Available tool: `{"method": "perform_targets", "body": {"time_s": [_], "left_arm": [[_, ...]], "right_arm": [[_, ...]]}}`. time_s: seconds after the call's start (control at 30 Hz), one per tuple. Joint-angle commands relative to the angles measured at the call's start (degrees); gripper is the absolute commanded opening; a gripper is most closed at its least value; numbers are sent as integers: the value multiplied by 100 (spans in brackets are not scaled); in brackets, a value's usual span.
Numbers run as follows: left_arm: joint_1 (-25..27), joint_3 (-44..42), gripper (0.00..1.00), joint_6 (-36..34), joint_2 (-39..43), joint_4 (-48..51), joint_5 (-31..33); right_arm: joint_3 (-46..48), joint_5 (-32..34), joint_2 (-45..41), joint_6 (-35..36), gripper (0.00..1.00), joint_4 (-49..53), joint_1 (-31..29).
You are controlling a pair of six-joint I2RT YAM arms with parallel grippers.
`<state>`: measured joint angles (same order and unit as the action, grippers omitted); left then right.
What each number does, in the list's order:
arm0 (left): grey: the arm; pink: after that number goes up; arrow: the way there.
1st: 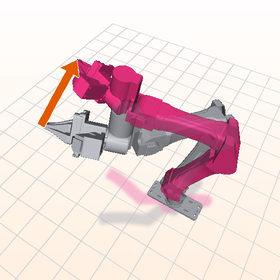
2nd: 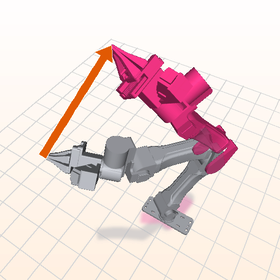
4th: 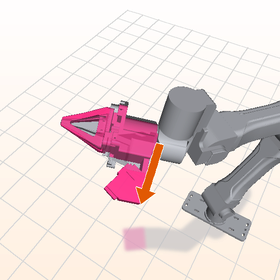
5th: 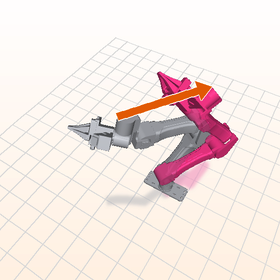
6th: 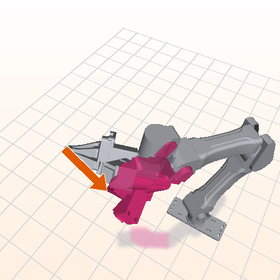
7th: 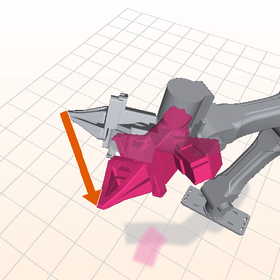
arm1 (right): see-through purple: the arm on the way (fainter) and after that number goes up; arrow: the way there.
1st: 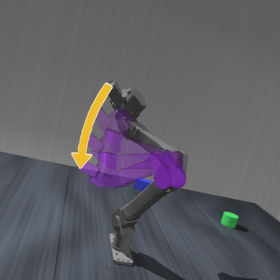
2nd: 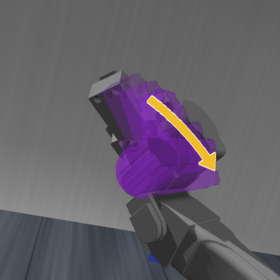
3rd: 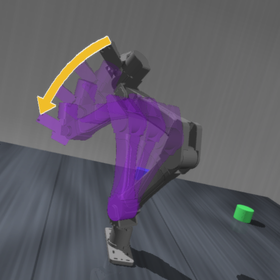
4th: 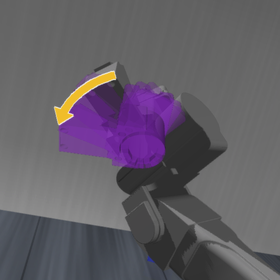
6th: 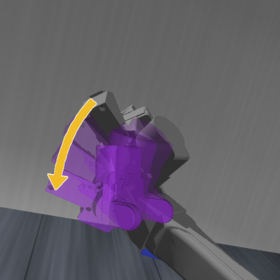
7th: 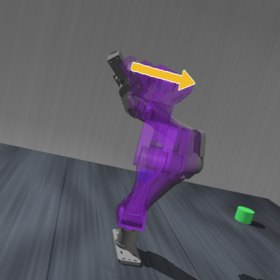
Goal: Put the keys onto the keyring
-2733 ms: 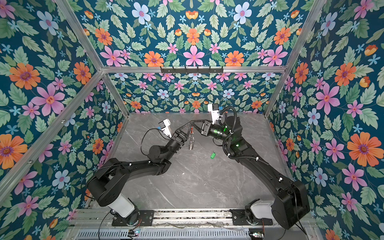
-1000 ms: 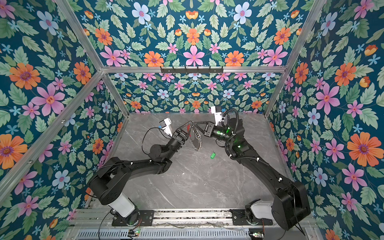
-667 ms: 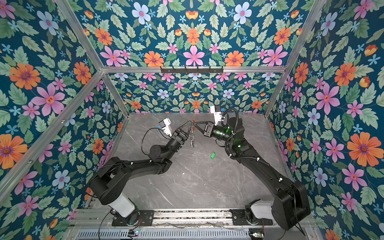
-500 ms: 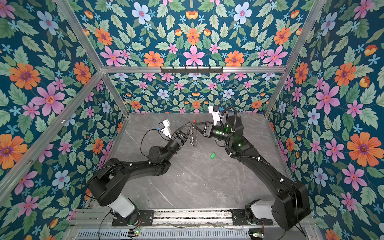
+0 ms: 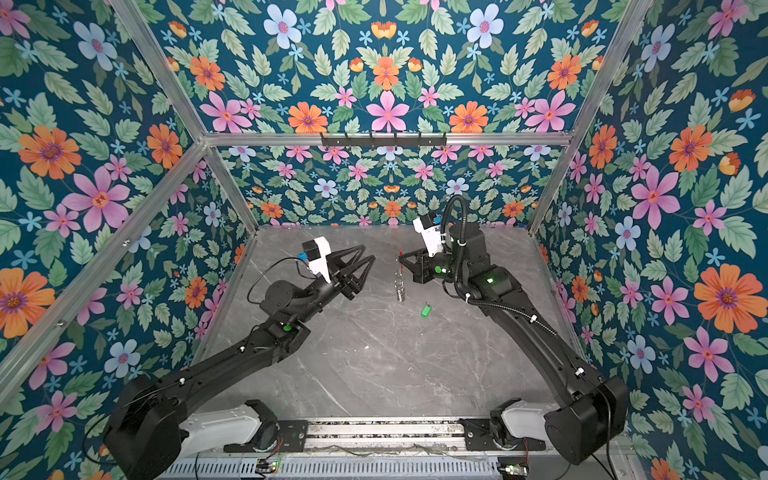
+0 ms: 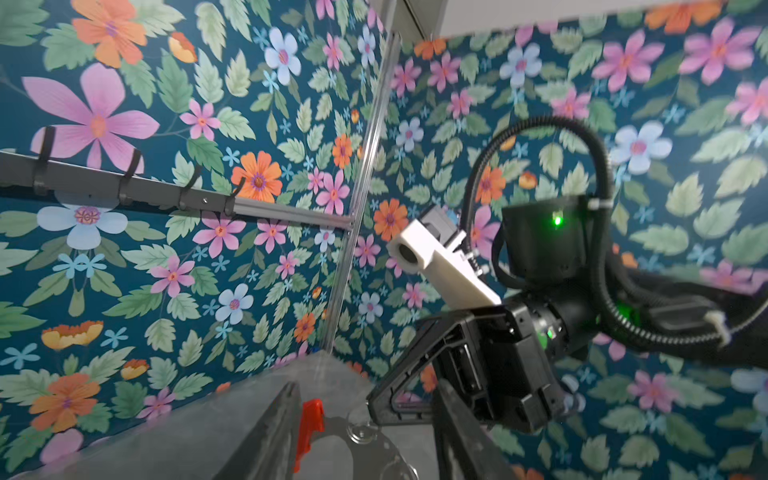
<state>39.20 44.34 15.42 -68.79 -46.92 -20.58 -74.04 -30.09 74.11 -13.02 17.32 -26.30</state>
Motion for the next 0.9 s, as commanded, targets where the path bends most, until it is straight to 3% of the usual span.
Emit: {"method": "perform_targets", "body": {"time_s": [0.0,0.13,0.33,0.47,0.7,0.87], "left_arm": [[-141,335,52,-1357,-48,2119,-842],[-462,784,47,-1217,-376,2345,-1922],[-790,1396,41,-922,-903,2437,-3044],[-833,1700,40,-936,-1154,2613,-3545],[-897,1993,23,-875,-1515,2701,-4287],[-949,2033,19,-858,-1608,2723,-4454]], "right_arm": [[-75,-14,4,790,0,289,-2],[-145,-333,31,824,0,323,-6],[-82,-696,11,808,0,311,-19],[-49,-822,11,771,0,264,-41],[-41,-942,17,730,0,182,-75],[-28,-954,1,723,0,175,-76]]}}
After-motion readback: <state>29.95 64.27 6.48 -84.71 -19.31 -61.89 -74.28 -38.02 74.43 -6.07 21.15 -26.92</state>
